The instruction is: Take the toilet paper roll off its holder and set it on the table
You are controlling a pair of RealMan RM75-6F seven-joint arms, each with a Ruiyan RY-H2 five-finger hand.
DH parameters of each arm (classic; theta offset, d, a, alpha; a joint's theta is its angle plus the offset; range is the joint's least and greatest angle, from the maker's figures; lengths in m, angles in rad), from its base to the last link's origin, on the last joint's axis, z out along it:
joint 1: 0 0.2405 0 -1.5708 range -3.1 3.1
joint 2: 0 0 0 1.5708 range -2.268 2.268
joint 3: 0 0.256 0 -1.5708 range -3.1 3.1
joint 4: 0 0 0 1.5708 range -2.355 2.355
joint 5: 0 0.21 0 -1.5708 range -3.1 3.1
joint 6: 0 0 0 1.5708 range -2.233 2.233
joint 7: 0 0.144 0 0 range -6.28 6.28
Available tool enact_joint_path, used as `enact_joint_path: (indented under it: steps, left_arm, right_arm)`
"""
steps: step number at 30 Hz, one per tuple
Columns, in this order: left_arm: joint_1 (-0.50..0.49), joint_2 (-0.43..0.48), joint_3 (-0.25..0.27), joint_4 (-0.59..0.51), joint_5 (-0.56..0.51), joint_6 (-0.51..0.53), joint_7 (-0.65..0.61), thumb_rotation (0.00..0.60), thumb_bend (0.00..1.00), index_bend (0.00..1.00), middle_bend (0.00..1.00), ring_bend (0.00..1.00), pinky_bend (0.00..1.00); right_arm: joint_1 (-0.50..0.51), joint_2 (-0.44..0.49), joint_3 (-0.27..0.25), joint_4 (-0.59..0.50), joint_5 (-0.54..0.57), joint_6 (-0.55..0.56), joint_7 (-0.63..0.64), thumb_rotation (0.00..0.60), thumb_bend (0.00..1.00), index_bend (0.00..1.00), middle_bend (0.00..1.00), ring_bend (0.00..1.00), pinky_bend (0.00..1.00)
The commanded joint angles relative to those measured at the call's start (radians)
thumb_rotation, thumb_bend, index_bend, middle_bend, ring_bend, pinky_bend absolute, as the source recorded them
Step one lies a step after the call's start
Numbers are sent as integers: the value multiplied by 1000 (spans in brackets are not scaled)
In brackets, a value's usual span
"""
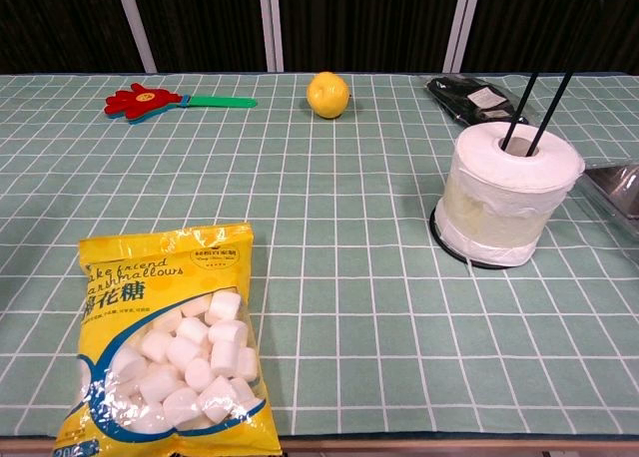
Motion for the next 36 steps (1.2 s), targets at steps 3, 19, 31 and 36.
enact_joint_path:
  steps: [3,19,31,36]
  left_arm:
    - [-1,-1,0,0,0,-2,1,600,116,134,0,0,0]
    - [3,0,1,-2,13,14,-2,600,116,134,0,0,0]
    - [5,0,3,-7,11,14,6,600,116,134,0,0,0]
    - [3,-2,4,-10,12,10,10,600,116,134,0,0,0]
  right_arm:
    - [-1,1,1,0,1,1,0,600,0,0,0,0,0]
    - [-2,3,-3,-3,-8,5,8,600,0,0,0,0,0]
    - [2,2,-12,-15,-5,-17,25,600,0,0,0,0,0]
    - [7,7,-24,-100,31,-77,144,600,0,0,0,0,0]
